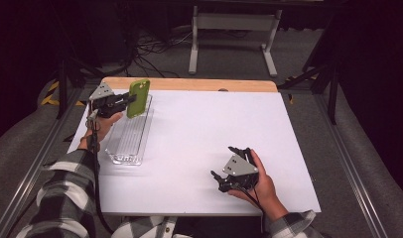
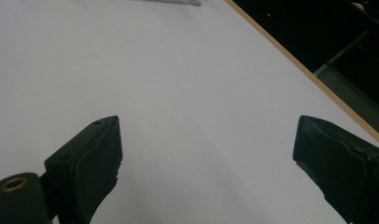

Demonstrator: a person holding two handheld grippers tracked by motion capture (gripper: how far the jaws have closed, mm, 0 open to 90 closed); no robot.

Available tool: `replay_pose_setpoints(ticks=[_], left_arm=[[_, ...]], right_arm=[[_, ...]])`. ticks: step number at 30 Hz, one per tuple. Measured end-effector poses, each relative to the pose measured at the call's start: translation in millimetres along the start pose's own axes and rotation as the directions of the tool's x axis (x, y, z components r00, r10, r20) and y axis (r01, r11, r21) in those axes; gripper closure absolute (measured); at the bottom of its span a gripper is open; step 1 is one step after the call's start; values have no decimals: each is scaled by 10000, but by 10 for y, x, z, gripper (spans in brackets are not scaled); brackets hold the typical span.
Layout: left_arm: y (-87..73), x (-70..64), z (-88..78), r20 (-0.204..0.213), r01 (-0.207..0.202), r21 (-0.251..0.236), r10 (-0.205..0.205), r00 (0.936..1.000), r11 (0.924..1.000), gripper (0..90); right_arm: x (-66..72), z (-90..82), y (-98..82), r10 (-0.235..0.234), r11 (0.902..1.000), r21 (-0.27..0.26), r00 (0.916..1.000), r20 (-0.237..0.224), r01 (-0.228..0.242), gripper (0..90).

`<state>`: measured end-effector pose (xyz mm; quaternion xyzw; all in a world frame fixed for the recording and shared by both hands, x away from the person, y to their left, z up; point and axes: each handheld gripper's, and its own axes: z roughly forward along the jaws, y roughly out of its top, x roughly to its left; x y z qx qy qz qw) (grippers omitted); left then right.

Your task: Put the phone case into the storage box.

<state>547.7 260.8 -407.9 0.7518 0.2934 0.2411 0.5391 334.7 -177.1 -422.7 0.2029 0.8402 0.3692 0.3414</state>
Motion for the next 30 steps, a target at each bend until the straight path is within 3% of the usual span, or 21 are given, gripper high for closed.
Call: replay_pose_setpoints(ticks=[11,15,22,24,25,30], left_arm=[[-98,88,79,117,322,46,-322,9994,9995,780],[-128,123,79,-84,338,102,-337,9994,9994,777],[-184,182,73,-971,268,560,-212,9950,9981,773],[-185,186,73,-1055,265,602,-200,9942,9978,772],[-180,189,77,-1397,245,713,-143,9901,9972,764],[-169,189,98,-1833,219,966,-39,9831,9951,732]], right_arm=[[11,23,-6,-13,9999,125,10000,-47,14,88],[13,32,-9,-41,9998,168,10000,-78,42,89],[20,21,-3,-152,9997,170,9998,-96,154,90],[20,20,-2,-205,9996,167,9998,-77,206,90],[25,18,0,-185,9997,178,9998,-65,186,90],[25,18,0,-202,9996,202,9998,-88,204,90]])
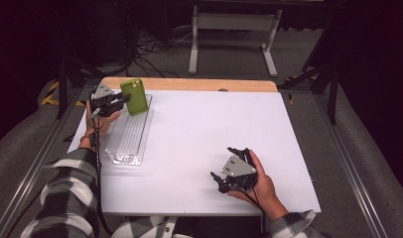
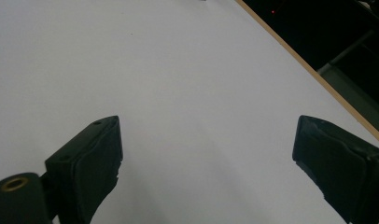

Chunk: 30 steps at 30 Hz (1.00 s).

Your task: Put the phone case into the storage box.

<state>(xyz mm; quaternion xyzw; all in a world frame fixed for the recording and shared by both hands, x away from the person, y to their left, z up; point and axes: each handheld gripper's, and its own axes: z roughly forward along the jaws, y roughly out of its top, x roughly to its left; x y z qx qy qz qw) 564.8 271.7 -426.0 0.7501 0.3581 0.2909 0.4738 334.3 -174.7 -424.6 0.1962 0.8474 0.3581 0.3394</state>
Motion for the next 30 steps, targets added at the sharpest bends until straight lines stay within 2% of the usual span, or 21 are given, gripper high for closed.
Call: replay_pose_setpoints(ticks=[2,6,7,9,16,30], left_arm=[[-2,0,15,-390,51,149,-45,9992,9999,721],[-16,13,30,-816,248,247,-227,9964,9994,732],[-17,9,37,-744,328,273,-307,9968,9991,739],[-14,-3,50,-892,348,281,-322,9955,9990,740],[-18,-7,56,-965,417,291,-388,9946,9987,748],[-11,-13,-9,-809,566,213,-547,9952,9982,772]], right_arm=[[1,1,-1,-9,10000,23,10000,-26,9,91],[8,10,-2,-66,9999,79,10000,-33,66,92],[8,10,-1,-78,9999,92,10000,-45,78,92],[7,13,-2,-72,9999,93,10000,-60,73,92],[11,17,-6,-60,9999,120,10000,-45,60,93],[12,9,-1,-114,9999,107,9999,16,114,95]])
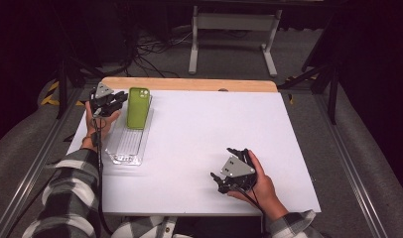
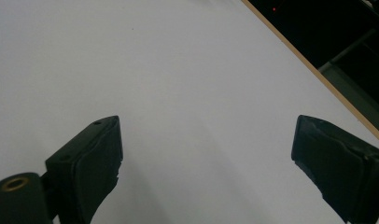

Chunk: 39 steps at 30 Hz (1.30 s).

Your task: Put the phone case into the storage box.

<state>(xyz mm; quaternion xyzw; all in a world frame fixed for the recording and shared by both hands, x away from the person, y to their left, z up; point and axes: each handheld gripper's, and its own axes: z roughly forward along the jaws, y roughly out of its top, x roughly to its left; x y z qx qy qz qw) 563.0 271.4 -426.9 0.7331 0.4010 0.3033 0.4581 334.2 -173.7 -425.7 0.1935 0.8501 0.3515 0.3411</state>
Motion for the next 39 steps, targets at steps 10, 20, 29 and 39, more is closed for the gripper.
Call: replay_pose_setpoints(ticks=[10,20,29,39], left_arm=[[15,-31,-62,86,-97,-93,98,9999,9999,778],[45,-89,-164,160,-200,-356,205,9997,9992,784],[77,-153,-296,361,-317,-668,342,9988,9973,784],[67,-225,-403,502,-378,-945,427,9978,9948,777]], right_arm=[[-7,-20,10,68,9999,-138,9999,79,-67,95],[-32,-38,11,271,9992,-312,9996,90,-268,95],[-67,-58,8,482,9972,-577,9986,199,-470,95],[-68,-79,18,542,9962,-696,9981,277,-522,95]])
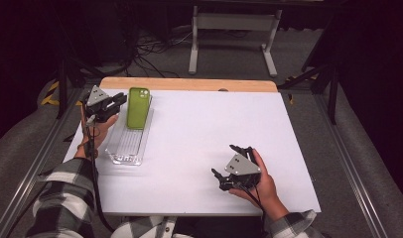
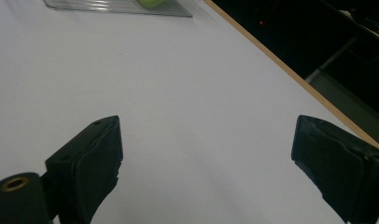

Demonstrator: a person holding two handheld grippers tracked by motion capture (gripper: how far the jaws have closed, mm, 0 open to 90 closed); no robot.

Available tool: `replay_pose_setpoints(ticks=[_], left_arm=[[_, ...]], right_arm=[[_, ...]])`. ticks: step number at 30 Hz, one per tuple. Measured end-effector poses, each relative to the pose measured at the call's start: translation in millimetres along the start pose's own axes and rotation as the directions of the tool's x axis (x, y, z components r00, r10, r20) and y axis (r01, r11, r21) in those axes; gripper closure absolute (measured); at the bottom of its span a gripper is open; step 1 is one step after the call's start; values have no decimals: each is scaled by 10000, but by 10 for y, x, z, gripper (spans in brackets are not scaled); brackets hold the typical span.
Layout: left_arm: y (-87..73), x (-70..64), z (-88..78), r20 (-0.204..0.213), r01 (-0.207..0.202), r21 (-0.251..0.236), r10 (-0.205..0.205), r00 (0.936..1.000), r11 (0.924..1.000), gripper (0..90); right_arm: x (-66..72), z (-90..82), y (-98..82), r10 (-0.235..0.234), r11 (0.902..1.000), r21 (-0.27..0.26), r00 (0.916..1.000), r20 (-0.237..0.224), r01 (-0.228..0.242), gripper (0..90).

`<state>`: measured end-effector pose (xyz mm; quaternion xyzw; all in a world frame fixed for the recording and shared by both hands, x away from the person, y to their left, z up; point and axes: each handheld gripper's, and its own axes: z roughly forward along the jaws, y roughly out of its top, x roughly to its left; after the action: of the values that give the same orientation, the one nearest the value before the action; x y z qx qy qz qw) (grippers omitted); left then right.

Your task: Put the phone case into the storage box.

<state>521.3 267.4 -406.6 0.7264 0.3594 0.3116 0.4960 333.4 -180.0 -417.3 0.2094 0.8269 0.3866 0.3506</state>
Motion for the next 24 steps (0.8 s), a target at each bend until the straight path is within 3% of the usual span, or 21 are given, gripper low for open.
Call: replay_pose_setpoints(ticks=[24], left_arm=[[20,-235,-207,370,-394,-640,418,9984,9972,755]], right_arm=[[-16,-31,11,100,9997,-215,9999,132,-97,96]])
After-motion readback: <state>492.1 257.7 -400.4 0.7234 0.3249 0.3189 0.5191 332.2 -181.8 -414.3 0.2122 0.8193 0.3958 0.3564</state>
